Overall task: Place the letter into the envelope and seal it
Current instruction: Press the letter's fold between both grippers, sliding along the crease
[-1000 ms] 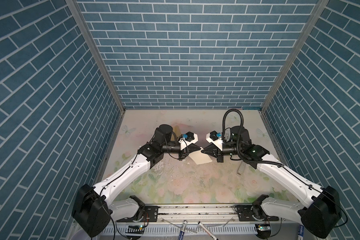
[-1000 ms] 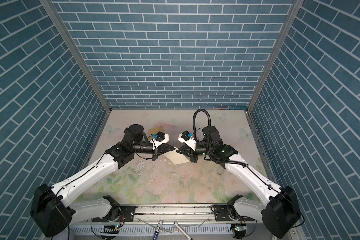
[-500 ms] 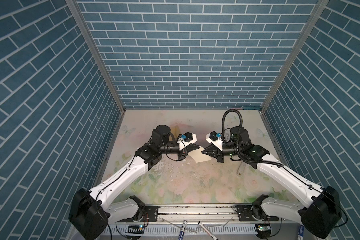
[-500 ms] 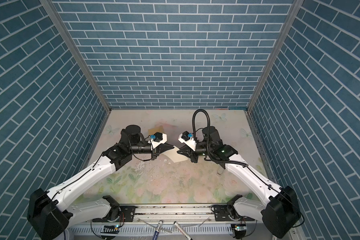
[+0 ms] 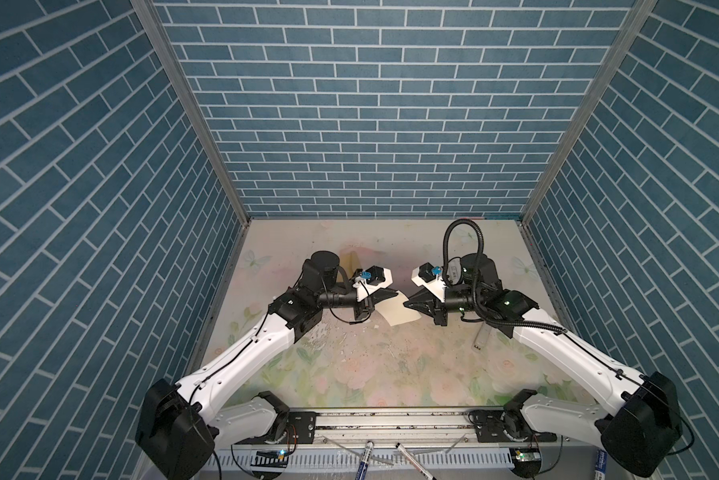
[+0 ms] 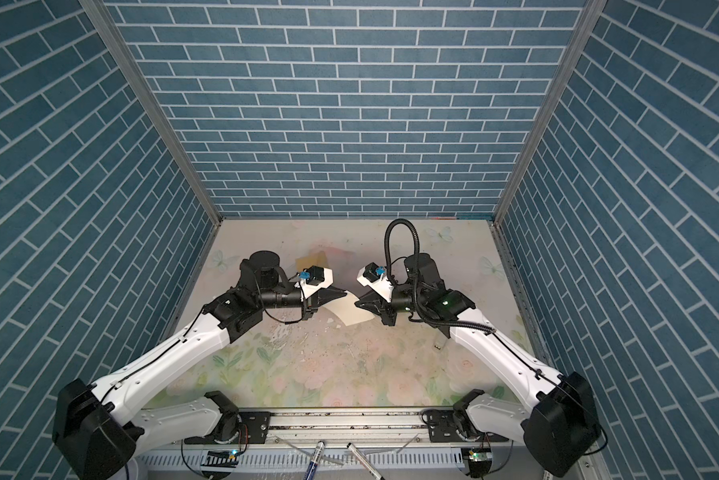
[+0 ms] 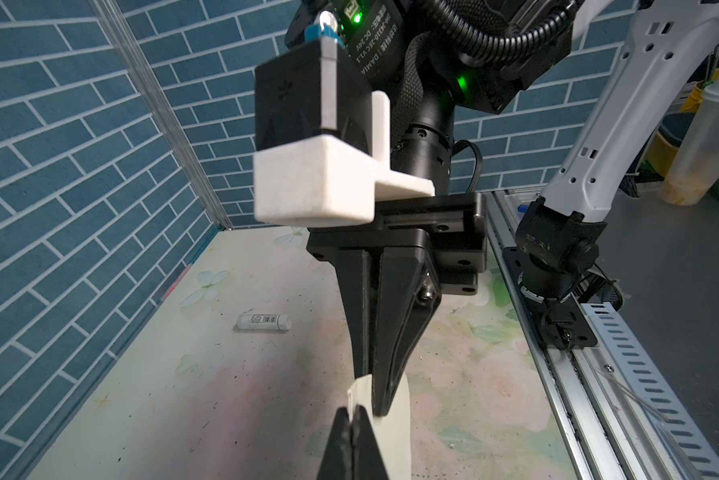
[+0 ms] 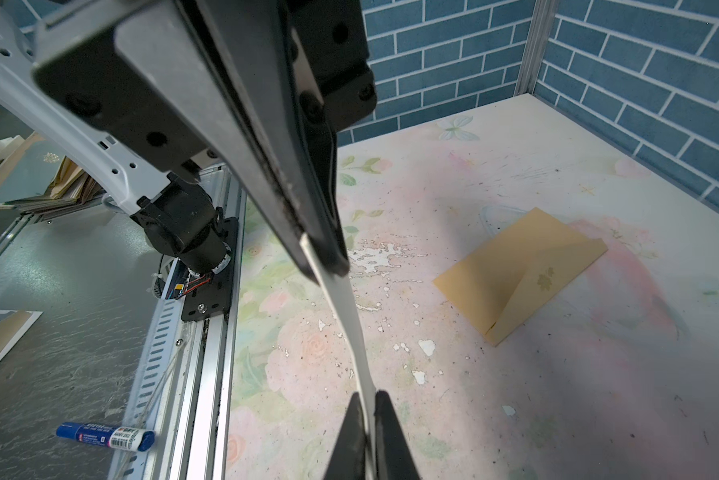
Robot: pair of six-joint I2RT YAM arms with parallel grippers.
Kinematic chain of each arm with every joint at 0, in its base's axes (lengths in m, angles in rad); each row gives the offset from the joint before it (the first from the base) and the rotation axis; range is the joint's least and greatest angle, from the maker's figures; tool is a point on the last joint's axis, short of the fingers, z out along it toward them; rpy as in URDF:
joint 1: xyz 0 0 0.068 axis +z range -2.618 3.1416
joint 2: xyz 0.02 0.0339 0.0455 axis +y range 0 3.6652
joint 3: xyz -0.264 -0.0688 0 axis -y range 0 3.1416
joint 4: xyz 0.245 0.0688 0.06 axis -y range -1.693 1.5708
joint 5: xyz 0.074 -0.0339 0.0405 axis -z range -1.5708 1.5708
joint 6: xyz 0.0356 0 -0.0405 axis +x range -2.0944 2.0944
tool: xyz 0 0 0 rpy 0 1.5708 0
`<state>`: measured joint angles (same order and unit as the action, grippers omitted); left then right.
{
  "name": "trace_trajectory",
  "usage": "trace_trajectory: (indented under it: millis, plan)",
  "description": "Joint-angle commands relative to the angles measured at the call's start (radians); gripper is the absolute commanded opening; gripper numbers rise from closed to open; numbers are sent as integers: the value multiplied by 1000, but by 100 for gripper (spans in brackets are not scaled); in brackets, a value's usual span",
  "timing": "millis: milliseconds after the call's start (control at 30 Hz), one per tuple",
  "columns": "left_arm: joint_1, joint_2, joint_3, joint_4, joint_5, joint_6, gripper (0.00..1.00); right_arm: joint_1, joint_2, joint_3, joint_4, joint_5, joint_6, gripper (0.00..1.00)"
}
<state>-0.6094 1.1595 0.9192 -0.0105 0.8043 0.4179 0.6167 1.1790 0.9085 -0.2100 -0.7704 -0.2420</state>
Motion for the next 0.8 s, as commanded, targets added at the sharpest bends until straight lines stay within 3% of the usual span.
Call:
trace_trajectory:
  millis: [0, 367, 567, 767]
  plan:
    - [-1, -24, -9, -4, -11, 17, 0, -8, -24, -36, -29, 8, -14, 8]
    - [5, -40, -11, -14, -28, 28, 0, -17, -27, -56, -39, 10, -16, 2]
    - [8, -45, -14, -16, -34, 30, 0, -18, -25, -60, -53, 25, -23, 11]
    - [8, -45, -16, -11, -29, 26, 0, -20, -23, -68, -57, 29, -25, 7]
